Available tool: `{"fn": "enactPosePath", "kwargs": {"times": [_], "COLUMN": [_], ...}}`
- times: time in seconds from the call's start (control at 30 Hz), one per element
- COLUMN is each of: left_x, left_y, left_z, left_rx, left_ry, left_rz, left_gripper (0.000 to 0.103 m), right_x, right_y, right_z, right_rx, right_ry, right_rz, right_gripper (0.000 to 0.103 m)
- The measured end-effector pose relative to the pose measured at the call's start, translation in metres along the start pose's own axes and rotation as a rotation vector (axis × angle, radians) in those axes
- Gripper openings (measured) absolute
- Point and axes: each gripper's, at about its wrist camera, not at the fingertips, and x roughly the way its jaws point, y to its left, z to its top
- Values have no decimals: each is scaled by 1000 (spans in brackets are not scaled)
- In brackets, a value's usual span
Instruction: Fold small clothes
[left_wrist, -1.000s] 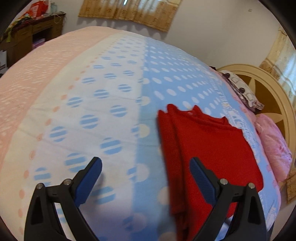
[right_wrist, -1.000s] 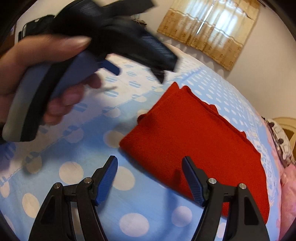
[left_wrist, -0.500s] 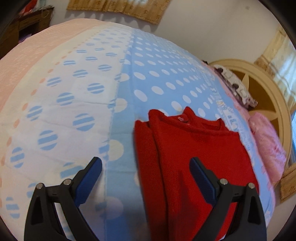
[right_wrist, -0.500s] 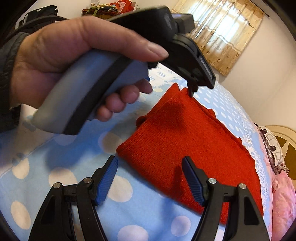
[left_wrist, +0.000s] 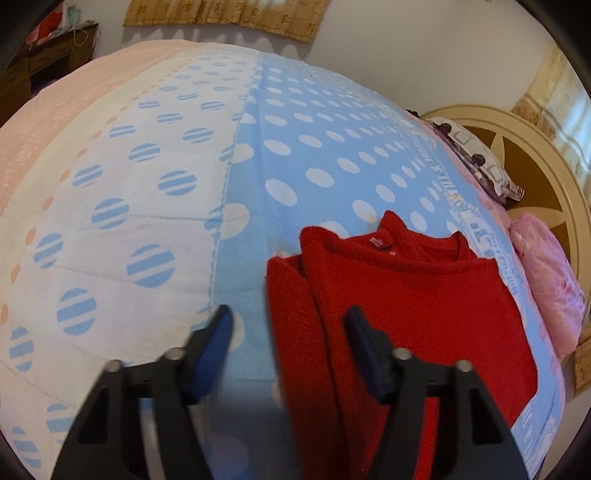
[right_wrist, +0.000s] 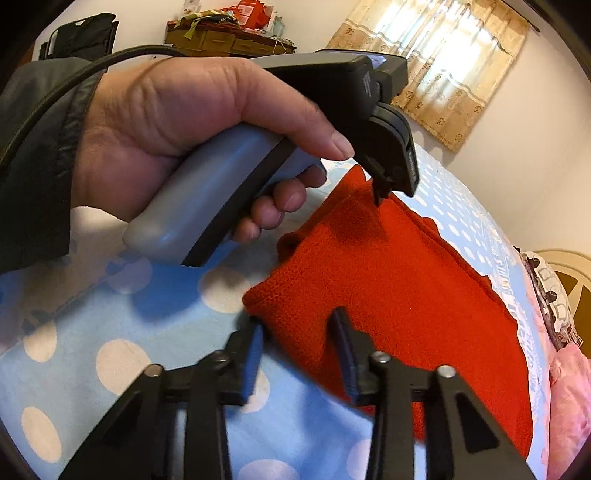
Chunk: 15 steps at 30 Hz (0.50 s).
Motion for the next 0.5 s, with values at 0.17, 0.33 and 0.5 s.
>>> {"fn": "enactPosePath", "kwargs": {"times": [0.17, 0.33, 0.5], "left_x": [-1, -13, -27], "left_y": [-2, -6, -16], "left_z": [5, 11, 21], "left_rx": [-25, -57, -80], "left_ry": [14, -14, -37], "left_rz": [-56, -98, -153], "left_gripper": [14, 13, 13], "right_x": [-7, -26, -42], "right_y": [-15, -26, -43], "right_z": [-2, -3, -9], "right_rx": [51, 79, 133], "right_ry": [-8, -48, -80], "right_rz": [11, 11, 8], "right_gripper": [10, 8, 7]}}
